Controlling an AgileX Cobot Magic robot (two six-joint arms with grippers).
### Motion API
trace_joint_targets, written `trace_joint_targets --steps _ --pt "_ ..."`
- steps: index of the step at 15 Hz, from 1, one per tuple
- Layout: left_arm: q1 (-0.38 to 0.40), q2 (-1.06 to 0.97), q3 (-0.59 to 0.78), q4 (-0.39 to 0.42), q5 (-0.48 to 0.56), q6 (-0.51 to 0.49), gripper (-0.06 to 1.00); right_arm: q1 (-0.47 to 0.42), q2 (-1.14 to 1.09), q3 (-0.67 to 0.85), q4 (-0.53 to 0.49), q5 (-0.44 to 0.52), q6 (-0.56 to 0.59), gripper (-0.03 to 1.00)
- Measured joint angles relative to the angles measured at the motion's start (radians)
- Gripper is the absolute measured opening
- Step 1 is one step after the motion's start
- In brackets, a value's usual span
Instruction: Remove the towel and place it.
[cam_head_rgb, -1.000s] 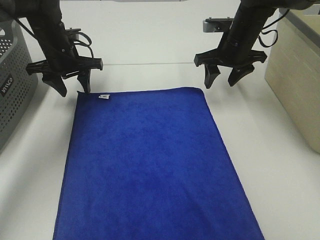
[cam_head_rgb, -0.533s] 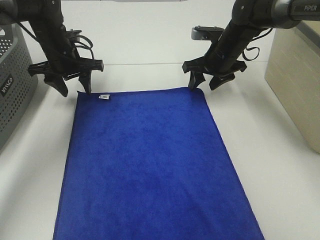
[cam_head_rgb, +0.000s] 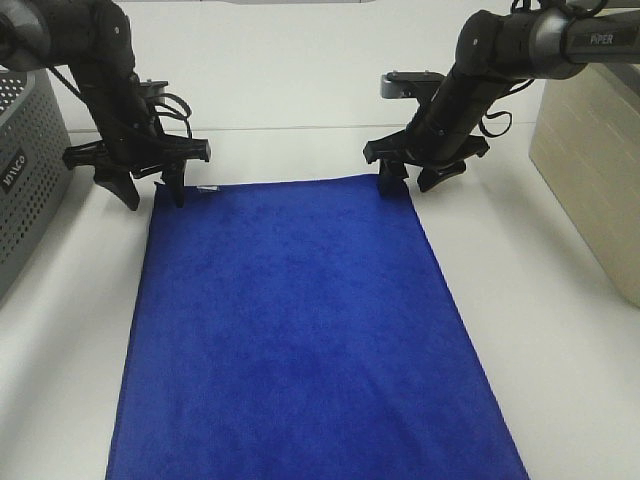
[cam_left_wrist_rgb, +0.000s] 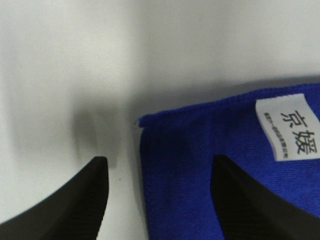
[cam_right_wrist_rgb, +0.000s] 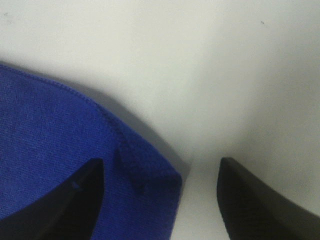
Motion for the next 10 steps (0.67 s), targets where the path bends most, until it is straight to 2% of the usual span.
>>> trace_joint_targets --steps 6,10 --pt "0.019 0.007 0.0 0.003 -0.022 0.0 0.56 0.0 0.0 0.0 -0.002 -0.027 -0.004 0.65" --pt "0.03 0.026 -0.004 -0.02 -0.037 0.034 0.56 0.0 0.007 0.0 -0.005 -0.04 -0.006 0.65"
